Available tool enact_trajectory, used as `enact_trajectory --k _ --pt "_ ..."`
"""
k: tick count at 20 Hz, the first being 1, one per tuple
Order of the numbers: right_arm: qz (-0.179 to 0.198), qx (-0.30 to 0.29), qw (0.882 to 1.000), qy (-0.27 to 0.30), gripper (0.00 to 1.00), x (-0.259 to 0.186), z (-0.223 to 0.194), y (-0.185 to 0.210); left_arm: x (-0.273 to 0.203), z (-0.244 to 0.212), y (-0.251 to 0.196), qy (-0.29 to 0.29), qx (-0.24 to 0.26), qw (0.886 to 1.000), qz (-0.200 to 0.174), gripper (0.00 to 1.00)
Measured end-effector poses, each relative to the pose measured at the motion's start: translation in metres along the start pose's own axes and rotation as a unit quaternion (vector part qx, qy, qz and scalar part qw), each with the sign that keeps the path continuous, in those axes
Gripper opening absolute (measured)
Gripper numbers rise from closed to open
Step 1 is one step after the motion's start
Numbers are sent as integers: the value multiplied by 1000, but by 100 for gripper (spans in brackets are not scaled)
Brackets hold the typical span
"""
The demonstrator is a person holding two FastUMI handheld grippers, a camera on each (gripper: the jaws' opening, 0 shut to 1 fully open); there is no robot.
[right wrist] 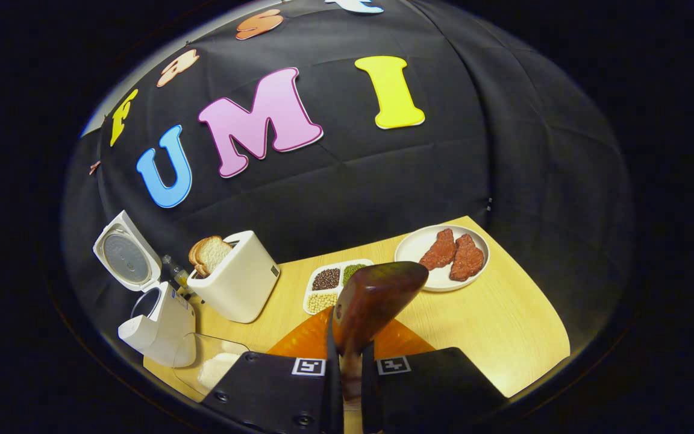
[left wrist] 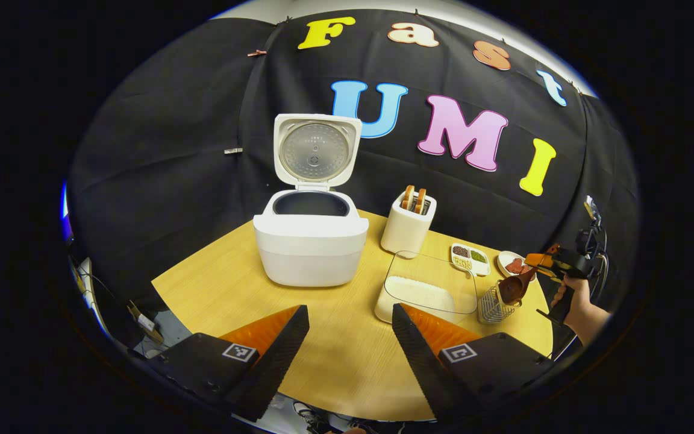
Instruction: Close the left gripper, press the button to open the rice cooker; take a wooden spoon from the chopstick holder with the right hand, scoop a spoonful of rice and pour it into the rice cooker, then put the wooden spoon back into the chopstick holder.
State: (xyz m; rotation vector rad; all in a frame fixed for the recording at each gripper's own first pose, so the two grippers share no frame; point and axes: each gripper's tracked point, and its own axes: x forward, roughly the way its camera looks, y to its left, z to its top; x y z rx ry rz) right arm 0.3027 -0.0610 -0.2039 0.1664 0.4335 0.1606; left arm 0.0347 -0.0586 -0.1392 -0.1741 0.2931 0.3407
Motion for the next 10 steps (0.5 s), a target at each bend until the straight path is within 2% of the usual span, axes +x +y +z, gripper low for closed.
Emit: enact_trajectory --k 1,2,8,9,10 --pt "2 -5 1000 -6 12 -4 4 4 0 0 3 -2 -2 1000 0 96" --pt "4 -12 1000 -10 16 -8 9 10 2 0 7 -3 -4 1000 0 96" --pt "22 -44 998 -25 16 -35 20 52 8 -1 29 -4 -25 1000 -11 96" --pt "26 -48 998 -29 12 -39 23 63 10 -2 34 -2 -26 1000 -13 96" --pt "29 -51 998 -33 12 -43 26 73 12 -1 38 -2 -29 999 -18 96"
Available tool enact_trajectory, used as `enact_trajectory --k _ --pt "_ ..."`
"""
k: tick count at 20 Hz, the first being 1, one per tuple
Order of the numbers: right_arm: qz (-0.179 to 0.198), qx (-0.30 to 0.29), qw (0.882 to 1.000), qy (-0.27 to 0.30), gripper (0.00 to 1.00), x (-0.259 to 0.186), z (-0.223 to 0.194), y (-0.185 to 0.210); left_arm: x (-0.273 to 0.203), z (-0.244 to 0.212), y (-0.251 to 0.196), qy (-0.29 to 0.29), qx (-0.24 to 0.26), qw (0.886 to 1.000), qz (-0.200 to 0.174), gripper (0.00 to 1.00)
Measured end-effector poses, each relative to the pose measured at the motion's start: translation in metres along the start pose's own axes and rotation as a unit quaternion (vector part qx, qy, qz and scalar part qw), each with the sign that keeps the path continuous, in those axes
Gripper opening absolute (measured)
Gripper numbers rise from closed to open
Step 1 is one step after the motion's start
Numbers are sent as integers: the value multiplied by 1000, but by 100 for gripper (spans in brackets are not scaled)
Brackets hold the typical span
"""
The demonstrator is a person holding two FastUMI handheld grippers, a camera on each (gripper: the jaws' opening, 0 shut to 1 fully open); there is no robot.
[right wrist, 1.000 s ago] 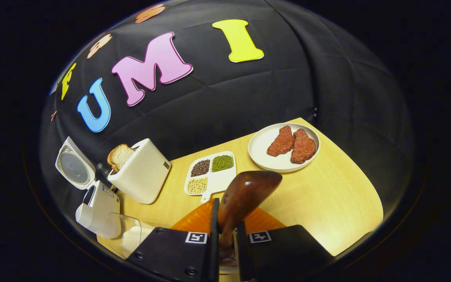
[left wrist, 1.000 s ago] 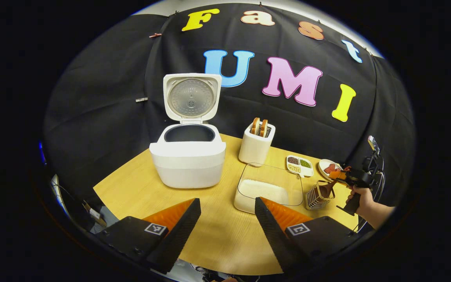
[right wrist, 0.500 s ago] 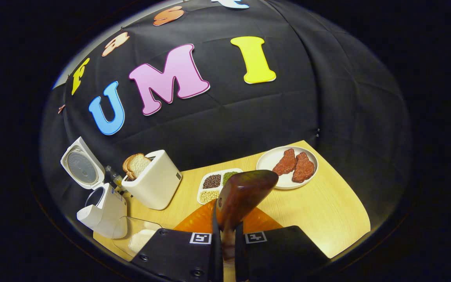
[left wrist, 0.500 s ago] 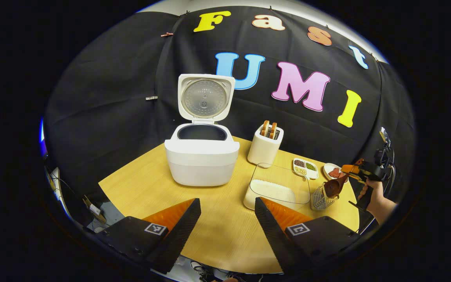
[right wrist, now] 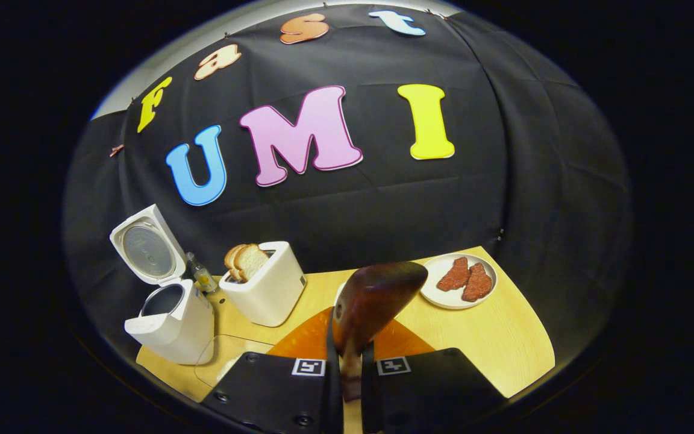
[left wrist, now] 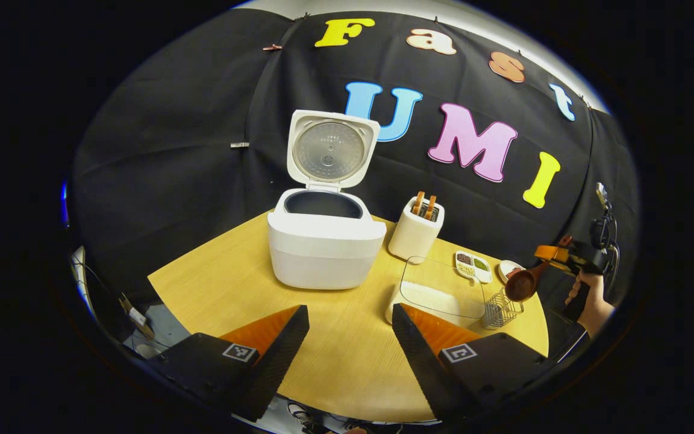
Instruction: Close the left gripper, press the button to open the rice cooker; take a wooden spoon from the chopstick holder with the right hand, scoop a spoonful of rice and pour it into the rice cooker, then put the wooden spoon back into the chopstick holder.
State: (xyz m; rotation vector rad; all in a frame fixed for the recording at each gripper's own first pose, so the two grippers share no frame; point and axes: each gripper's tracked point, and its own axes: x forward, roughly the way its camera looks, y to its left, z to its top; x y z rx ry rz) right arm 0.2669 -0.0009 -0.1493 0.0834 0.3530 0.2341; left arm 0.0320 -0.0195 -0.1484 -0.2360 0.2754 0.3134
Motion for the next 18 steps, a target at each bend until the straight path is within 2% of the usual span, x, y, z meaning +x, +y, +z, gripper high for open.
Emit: enact_trajectory --k 1,6,12,15,16,17,18 --pt "4 -2 1000 -2 16 -3 2 12 2 0 4 0 -4 1000 -6 96" --pt "12 -12 1000 -5 16 -5 1 66 13 2 36 5 -9 1000 -29 96" --pt "-1 -20 1000 17 16 14 -46 112 27 -11 77 35 -8 998 -52 96" --pt "-29 -44 998 35 16 29 -76 115 43 -10 94 38 -3 998 -58 96" --pt "-42 -57 997 35 12 35 -85 114 49 -9 99 38 0 997 -60 96" --pt "-55 -77 995 37 16 41 -94 112 53 -9 103 38 3 997 -63 96" --pt "-63 -98 992 40 16 46 -103 111 57 -10 107 39 6 997 -64 96"
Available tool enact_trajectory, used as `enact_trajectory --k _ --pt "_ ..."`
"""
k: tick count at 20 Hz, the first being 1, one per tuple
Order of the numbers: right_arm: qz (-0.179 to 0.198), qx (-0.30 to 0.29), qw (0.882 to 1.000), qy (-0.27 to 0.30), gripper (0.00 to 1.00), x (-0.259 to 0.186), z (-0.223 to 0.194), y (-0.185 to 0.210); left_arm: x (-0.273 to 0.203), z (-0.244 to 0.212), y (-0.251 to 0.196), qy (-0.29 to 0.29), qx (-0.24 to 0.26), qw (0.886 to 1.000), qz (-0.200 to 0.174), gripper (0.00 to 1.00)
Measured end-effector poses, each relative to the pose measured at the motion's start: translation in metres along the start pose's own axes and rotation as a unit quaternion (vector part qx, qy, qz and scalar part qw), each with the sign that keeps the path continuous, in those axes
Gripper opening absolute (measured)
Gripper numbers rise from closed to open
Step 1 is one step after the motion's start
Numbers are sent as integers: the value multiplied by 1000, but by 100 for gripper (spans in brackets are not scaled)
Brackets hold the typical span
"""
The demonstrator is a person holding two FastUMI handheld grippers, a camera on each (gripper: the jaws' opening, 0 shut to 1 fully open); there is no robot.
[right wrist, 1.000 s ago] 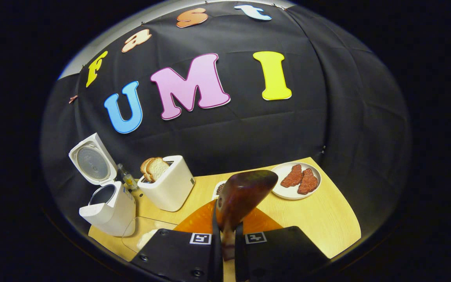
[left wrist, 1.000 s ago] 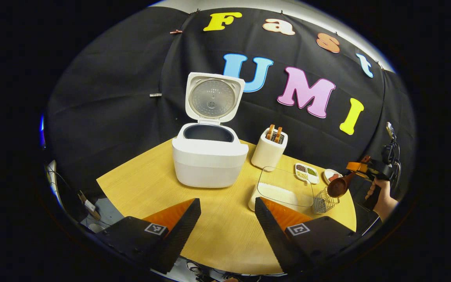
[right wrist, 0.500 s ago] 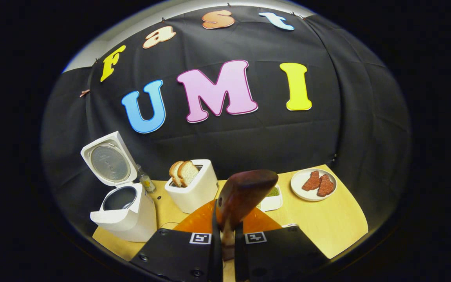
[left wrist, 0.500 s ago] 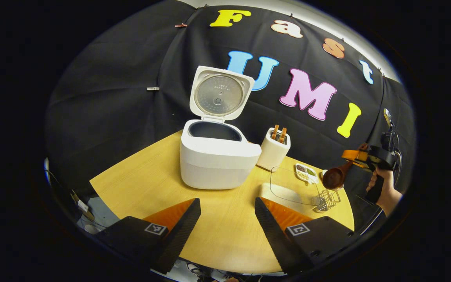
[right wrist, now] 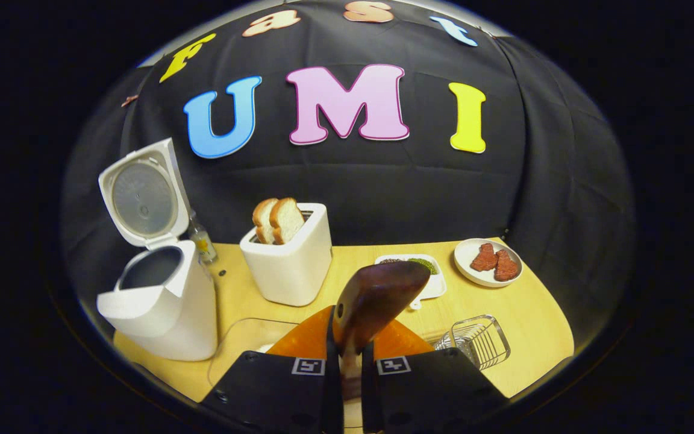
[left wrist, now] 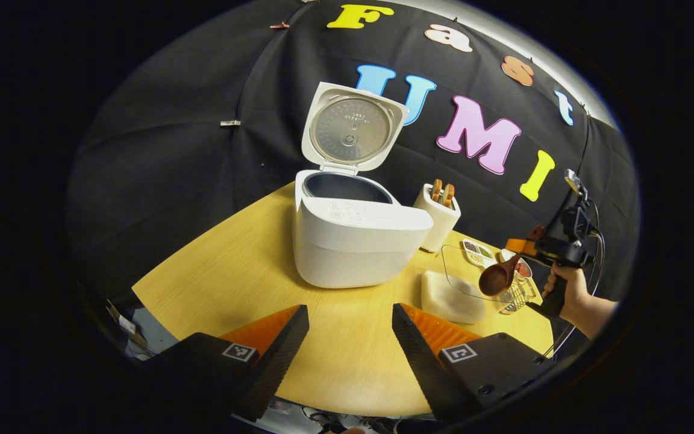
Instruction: Close the left gripper, press the button to open the rice cooker; take a wooden spoon from the chopstick holder with the right hand, scoop a spoonful of rice and pour it into the rice cooker, then put the wooden spoon back into the chopstick holder.
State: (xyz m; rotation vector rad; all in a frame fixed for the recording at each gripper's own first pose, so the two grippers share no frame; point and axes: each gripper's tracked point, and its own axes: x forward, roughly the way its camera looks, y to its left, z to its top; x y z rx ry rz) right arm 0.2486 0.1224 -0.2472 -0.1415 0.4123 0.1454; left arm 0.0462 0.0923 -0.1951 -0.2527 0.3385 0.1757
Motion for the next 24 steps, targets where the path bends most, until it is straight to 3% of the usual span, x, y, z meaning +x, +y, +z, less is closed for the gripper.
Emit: enact_trajectory --k 3,8,14,19,24 --pt "-7 -26 1000 7 16 13 -24 12 7 -3 11 2 -1 1000 -2 96" --pt "-25 4 1000 8 17 17 -35 28 8 -27 21 28 -26 999 -13 98" --pt "18 58 997 40 16 5 -50 82 5 -28 32 27 -27 999 -12 96" --pt "33 127 988 78 17 1 -54 105 4 -23 36 21 -26 999 -9 96" --pt "34 228 966 120 17 -4 -57 96 0 -27 33 24 -36 999 -15 96"
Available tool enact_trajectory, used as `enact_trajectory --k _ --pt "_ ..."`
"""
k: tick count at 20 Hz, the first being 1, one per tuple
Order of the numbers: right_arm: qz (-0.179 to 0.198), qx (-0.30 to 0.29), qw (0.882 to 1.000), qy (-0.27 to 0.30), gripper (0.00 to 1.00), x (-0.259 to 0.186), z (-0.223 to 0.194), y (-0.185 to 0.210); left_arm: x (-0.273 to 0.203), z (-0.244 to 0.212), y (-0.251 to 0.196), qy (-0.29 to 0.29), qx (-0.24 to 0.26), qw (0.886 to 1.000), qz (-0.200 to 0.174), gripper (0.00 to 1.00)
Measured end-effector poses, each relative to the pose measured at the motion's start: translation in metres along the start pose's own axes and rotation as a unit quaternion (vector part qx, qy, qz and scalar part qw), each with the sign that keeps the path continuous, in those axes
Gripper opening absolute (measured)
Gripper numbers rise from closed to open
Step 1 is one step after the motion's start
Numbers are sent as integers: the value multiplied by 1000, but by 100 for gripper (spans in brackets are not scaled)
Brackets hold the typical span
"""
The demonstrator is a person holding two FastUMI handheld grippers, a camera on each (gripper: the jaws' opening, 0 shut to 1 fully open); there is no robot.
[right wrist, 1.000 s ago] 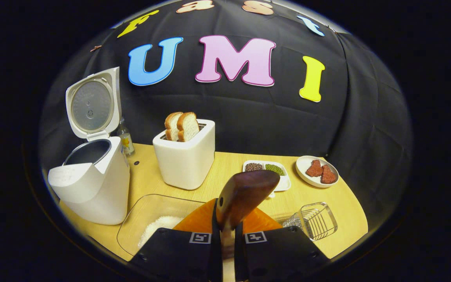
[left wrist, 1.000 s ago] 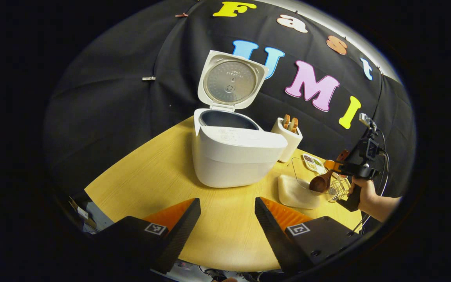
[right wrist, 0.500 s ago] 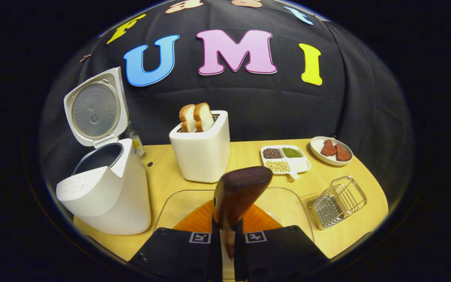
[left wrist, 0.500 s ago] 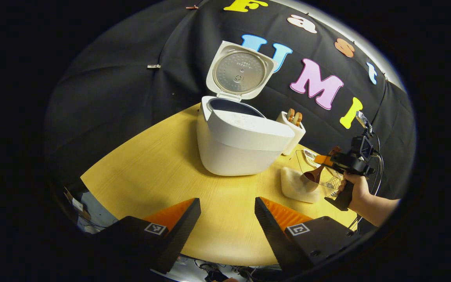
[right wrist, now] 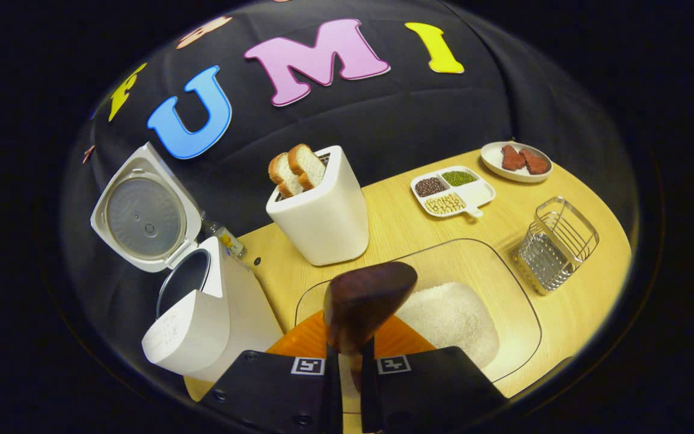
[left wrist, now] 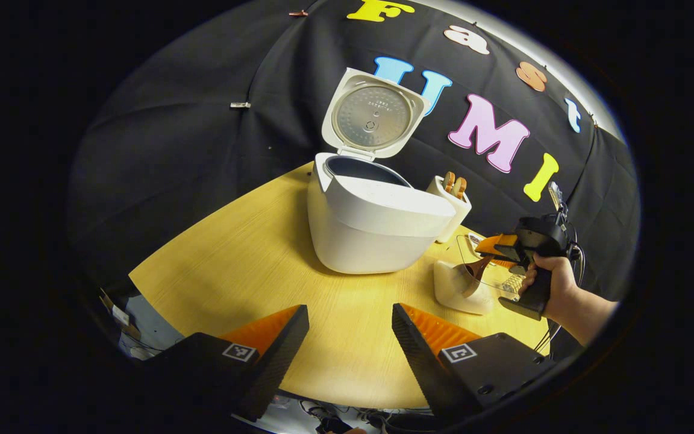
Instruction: Close the left gripper, press the button to open the rice cooker; take a wooden spoon from the chopstick holder with the right hand, scoop a spoonful of rice and pour it into the rice cooker, then put the wooden spoon back into the chopstick holder.
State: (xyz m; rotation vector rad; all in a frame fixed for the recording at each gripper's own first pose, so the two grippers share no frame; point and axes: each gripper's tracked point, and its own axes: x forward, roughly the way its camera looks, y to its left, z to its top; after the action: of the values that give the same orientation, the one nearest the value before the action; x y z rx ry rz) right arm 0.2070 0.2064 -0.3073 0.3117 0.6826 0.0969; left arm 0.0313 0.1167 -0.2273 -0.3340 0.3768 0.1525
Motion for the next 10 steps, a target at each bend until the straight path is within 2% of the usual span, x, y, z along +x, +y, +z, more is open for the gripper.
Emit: enact_trajectory --k 4,10 --pt "16 80 997 13 16 -7 6 -5 -1 -5 -2 6 -12 1000 -3 96" --pt "14 150 989 9 16 -25 21 -31 -8 4 -6 -3 7 1000 -4 96"
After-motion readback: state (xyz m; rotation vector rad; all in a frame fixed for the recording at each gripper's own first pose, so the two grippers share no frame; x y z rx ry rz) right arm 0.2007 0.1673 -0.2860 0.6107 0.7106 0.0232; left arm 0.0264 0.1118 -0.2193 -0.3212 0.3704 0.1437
